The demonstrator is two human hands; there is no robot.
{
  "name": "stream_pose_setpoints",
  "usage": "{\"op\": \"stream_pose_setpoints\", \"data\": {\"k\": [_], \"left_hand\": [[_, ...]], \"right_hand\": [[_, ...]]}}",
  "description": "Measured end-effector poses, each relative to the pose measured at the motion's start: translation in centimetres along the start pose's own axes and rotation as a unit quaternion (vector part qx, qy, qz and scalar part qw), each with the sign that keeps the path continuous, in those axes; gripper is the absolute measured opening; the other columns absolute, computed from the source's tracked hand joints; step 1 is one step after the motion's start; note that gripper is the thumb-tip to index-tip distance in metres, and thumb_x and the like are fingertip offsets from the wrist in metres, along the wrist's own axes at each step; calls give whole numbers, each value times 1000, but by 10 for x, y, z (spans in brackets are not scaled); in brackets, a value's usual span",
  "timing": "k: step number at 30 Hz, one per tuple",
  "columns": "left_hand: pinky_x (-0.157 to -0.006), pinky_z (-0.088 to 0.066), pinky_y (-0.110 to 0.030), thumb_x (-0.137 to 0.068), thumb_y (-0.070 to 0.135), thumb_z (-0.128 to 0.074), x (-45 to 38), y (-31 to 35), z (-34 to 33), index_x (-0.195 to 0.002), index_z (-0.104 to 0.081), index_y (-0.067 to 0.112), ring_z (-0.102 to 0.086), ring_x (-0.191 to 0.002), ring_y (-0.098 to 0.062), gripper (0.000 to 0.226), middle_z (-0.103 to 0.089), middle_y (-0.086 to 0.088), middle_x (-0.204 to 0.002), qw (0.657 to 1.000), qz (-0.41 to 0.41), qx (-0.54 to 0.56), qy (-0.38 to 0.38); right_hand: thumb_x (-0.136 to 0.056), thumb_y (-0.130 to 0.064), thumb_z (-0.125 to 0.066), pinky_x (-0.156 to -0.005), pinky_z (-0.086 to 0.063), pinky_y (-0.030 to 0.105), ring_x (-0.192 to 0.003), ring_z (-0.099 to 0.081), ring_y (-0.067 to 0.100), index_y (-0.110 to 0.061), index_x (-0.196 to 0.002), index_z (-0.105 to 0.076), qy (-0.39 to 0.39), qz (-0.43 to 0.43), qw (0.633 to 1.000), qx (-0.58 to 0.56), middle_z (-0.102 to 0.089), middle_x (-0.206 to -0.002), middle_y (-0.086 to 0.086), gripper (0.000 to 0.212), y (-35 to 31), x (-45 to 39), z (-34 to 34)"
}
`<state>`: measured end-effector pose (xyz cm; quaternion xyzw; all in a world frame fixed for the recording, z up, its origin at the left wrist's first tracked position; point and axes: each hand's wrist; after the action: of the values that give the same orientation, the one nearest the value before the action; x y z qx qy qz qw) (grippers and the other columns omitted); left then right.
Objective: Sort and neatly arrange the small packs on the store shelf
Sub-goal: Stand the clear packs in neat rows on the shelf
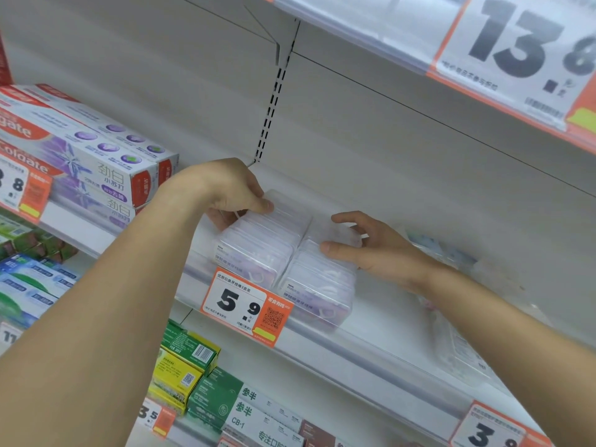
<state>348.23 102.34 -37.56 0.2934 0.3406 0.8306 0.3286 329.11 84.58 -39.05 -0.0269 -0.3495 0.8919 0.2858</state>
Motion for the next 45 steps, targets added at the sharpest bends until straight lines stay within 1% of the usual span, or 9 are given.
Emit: {"op": "stream_pose_setpoints", "data": {"k": [5,11,17,20,27,31,35,42,45], "left_hand": [[-79,-60,-42,-87,37,-69,6,5,0,-121,-63,10,-71,-82,-30,44,-69,-12,-92,1000,12,-18,13],[-82,-45,-25,-88,43,-63,21,61,-16,-112,-66,20,-63,-97,-23,34,-68,-2,-104,965,-145,-28,216],[-85,-47,-28,-85,45,-62,57,129,-136,-107,-67,20,-62,-96,-22,34,-67,0,-99,925,-342,-139,84],[-93,-45,-35,-79,51,-54,65,139,-197,-111,-65,18,-58,-107,-28,47,-65,-7,-113,903,-389,-179,30],[-109,-33,-46,-70,66,-51,66,127,-275,-142,-34,40,-22,-140,-24,79,-27,-1,-151,916,-346,-204,7],[-103,-25,-20,-74,37,-78,58,133,-291,-140,-45,27,-33,-125,-13,75,-36,15,-133,906,-387,-168,39],[-104,-41,-34,-68,41,-82,51,134,-290,-137,-46,36,-51,-117,-19,78,-44,5,-135,923,-354,-147,34],[-85,-32,1,-72,29,-78,52,137,-298,-128,-55,36,-54,-98,-1,61,-53,7,-122,933,-333,-85,101],[-84,-41,-5,-72,25,-75,55,141,-291,-119,-60,40,-59,-93,0,52,-59,10,-113,948,-293,-14,125]], "right_hand": [[-76,-62,-72,-107,-42,33,-128,-46,12,-51,-137,-42,8,3,1000,9,-39,-142,-8,69,-1,8,2],[-87,-42,-71,-102,-46,29,-122,-47,-1,-41,-135,-47,127,91,988,-6,-46,-133,-11,54,15,56,39],[-84,-46,-69,-93,-34,5,-117,-50,7,-36,-109,-64,193,83,968,136,-59,-116,-16,27,86,140,90],[-76,-55,-68,-105,-40,36,-125,-45,21,-42,-108,-65,258,29,954,151,-55,-118,-12,35,131,177,103],[-57,-73,-71,-111,-37,47,-139,-29,29,-50,-134,-43,242,-56,961,121,-18,-153,-4,85,198,211,95],[-54,-65,-79,-109,-40,37,-139,-34,29,-56,-133,-34,201,-37,976,80,-6,-151,-14,92,218,207,90],[-64,-49,-86,-108,-42,46,-133,-38,33,-51,-143,-30,202,-35,973,103,-1,-157,-8,97,220,200,87],[-80,-37,-80,-109,-28,19,-149,-21,10,-44,-143,-40,240,-4,971,-24,-21,-160,-5,75,225,190,97],[-83,-47,-73,-100,-41,23,-126,-48,6,-44,-139,-46,328,-14,938,-113,-49,-136,-18,62,221,194,103]]}}
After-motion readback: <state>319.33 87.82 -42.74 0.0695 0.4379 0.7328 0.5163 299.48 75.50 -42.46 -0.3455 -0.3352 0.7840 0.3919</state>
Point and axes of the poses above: each hand's wrist, its own x-axis away from the middle knuckle, its own z-axis out of the back of the hand, y = z × x
